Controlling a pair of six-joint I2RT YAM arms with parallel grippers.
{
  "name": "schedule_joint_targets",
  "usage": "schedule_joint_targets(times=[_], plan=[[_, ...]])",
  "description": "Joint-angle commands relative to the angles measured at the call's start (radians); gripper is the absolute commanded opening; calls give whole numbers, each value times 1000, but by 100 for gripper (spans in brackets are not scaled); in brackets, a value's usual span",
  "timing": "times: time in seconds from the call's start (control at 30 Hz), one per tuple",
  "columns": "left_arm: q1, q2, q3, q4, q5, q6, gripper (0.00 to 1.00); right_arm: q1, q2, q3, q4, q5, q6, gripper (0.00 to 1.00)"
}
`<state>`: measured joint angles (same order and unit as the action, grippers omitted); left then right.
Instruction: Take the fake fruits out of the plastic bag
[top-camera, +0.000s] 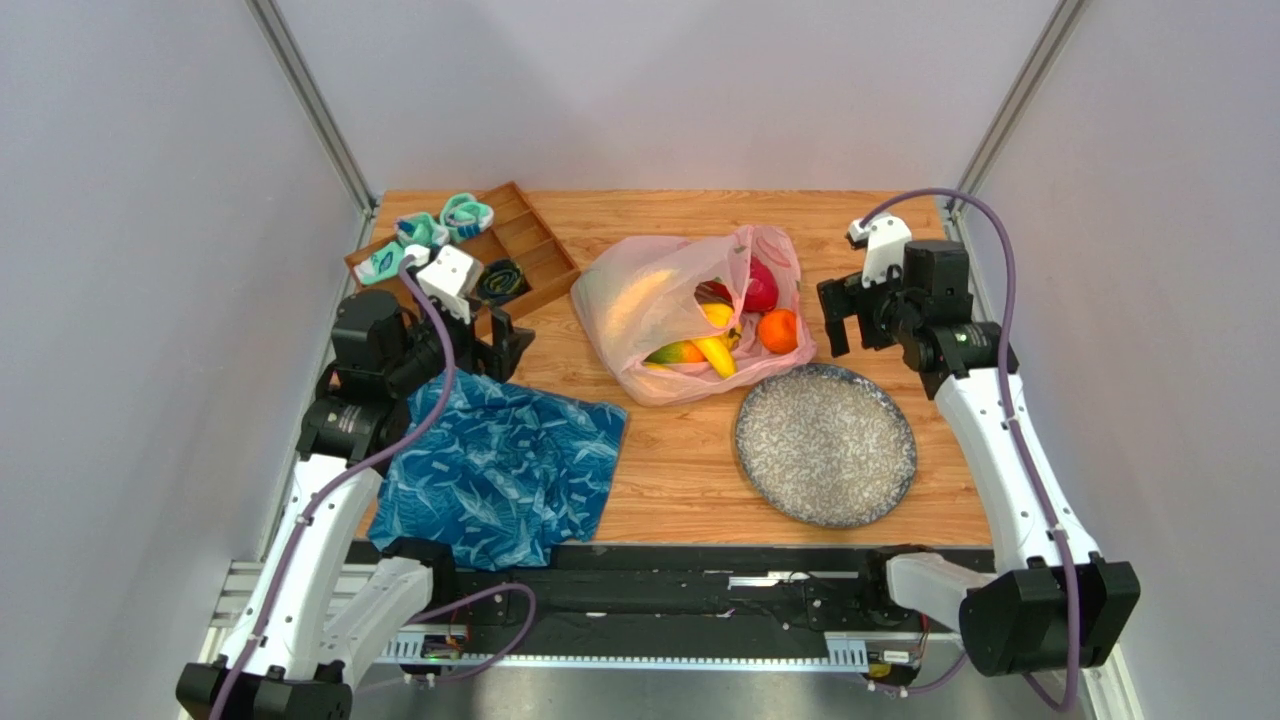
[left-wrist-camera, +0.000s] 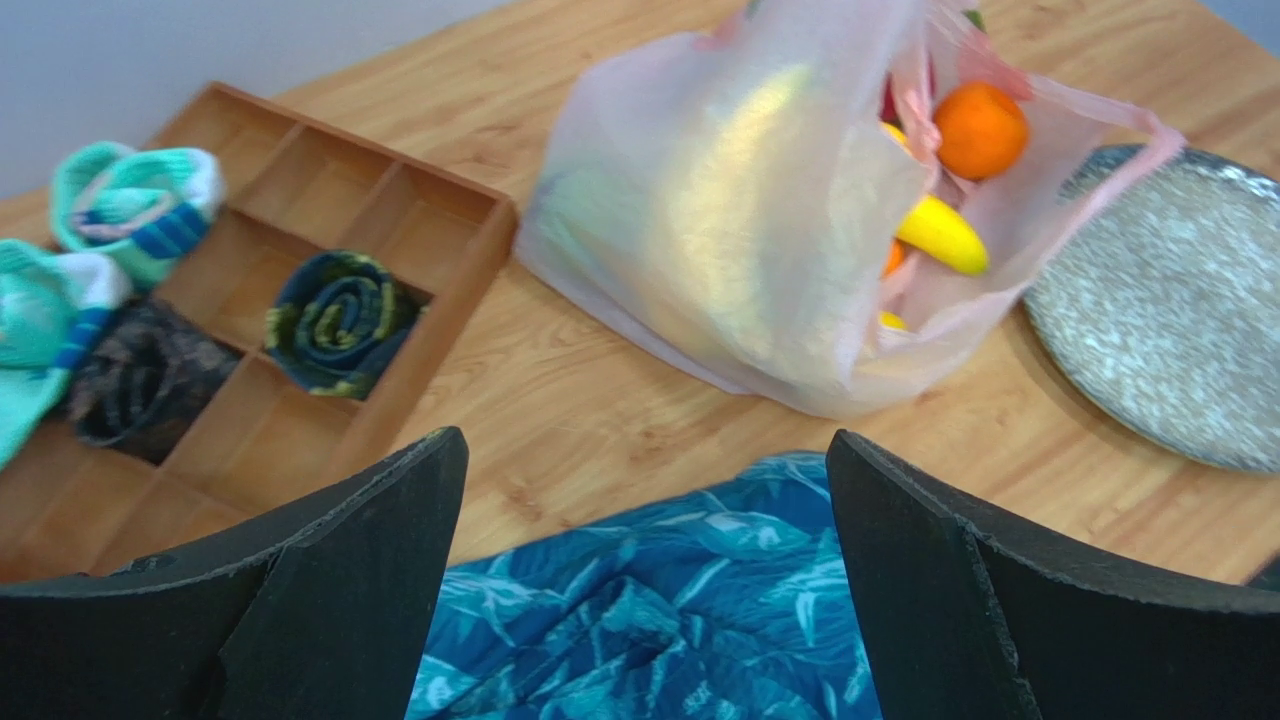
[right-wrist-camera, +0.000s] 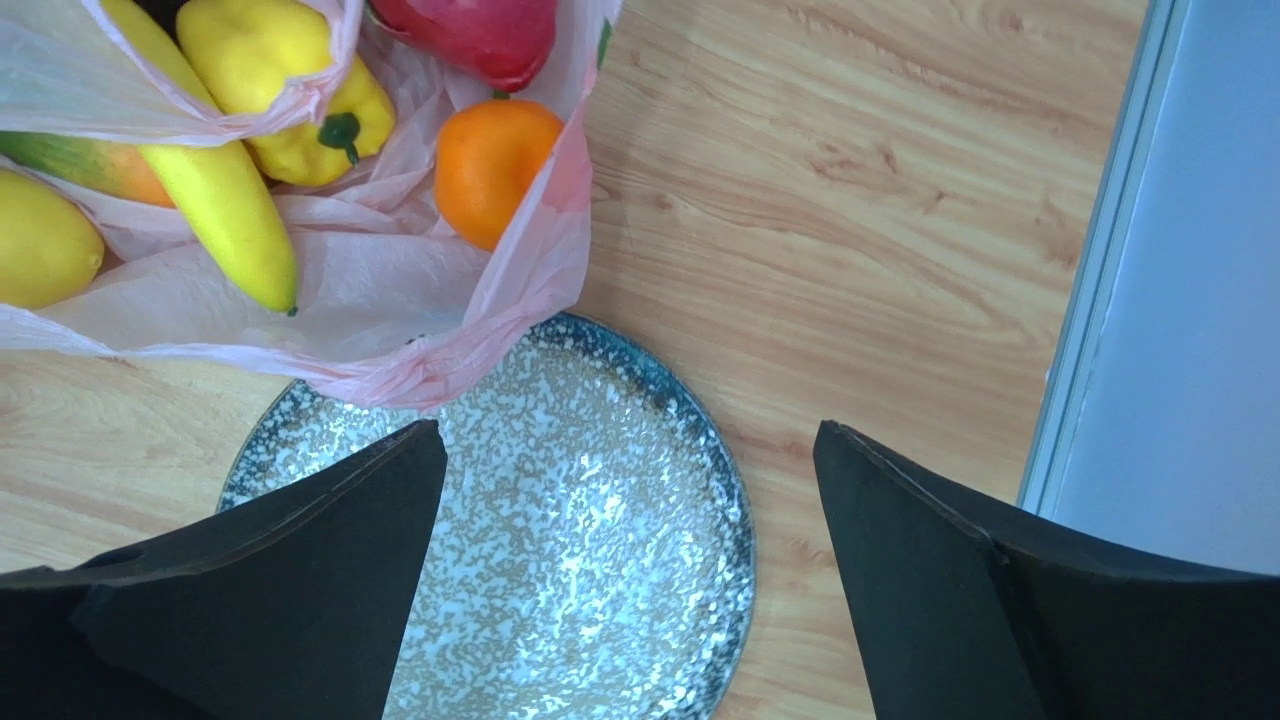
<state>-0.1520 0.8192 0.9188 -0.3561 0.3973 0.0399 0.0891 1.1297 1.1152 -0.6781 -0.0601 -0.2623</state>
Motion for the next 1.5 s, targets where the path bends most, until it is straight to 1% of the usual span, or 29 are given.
schedule_joint_targets(times=[0.0,0.03,0.07,0.13,0.17,0.2,0.27,0.3,0.33,0.4,0.43,0.5,0.53,0.57,0.63,0.7,0.77,0.87,0.9,1.0,1.03,1.1,1.13,1.23,1.27,1.33,1.37,1.43,1.47], plan=[[-43,40,44,-50,75,-15,98,9,73,124,-41,-162,-205,99],[-44,52,76,-67,96,-11,98,8,87,138,-41,-197,-233,97],[-47,64,92,-90,170,6,98,20,109,150,-32,-216,-242,97],[-55,107,139,-170,239,32,95,44,188,218,-9,-213,-247,96],[-76,122,152,-217,238,32,94,67,218,247,-9,-205,-247,95],[-84,148,161,-225,233,23,94,75,275,309,-6,-201,-249,94],[-99,170,172,-218,235,-17,92,96,320,360,17,-199,-247,93],[-107,194,176,-208,230,-35,89,104,349,382,41,-181,-250,91],[-113,208,184,-199,203,-101,89,113,396,429,52,-172,-256,91],[-123,261,190,-172,164,-234,91,129,452,469,84,-152,-250,89],[-124,280,187,-158,158,-382,91,139,502,506,95,-141,-235,89],[-139,343,178,-98,161,-480,91,146,547,537,126,-119,-219,89],[-167,363,184,-84,126,-514,91,150,586,563,130,-121,-213,89],[-178,411,193,-64,114,-514,91,152,605,581,124,-138,-200,89],[-202,454,224,-49,75,-506,90,156,640,616,98,-168,-178,90],[-205,508,253,-66,46,-517,89,166,671,646,54,-193,-146,89],[-207,540,294,-87,40,-520,89,178,673,615,28,-190,-114,89],[-207,551,344,-96,55,-473,88,178,671,571,-24,-230,-39,90],[-207,549,356,-93,63,-459,88,178,670,531,-24,-239,-5,91],[-208,549,432,-87,112,-356,89,179,702,511,-6,-280,29,92],[-208,552,449,-98,153,-291,89,179,719,526,-3,-288,58,92],[-208,574,503,-124,182,-224,89,179,771,569,3,-299,87,92],[-208,583,521,-151,186,-178,89,182,829,630,3,-300,107,92],[-208,603,558,-164,166,-140,89,201,910,742,-6,-343,118,78],[-208,604,563,-161,155,-140,89,210,921,770,-21,-395,118,65],[-208,603,563,-152,149,-137,89,242,929,799,-28,-464,118,55],[-208,598,560,-149,147,-137,89,256,921,810,-28,-512,120,47],[-208,595,546,-135,147,-149,89,293,907,808,-28,-550,120,43],[-208,591,542,-127,149,-153,89,302,886,798,-28,-599,118,41]])
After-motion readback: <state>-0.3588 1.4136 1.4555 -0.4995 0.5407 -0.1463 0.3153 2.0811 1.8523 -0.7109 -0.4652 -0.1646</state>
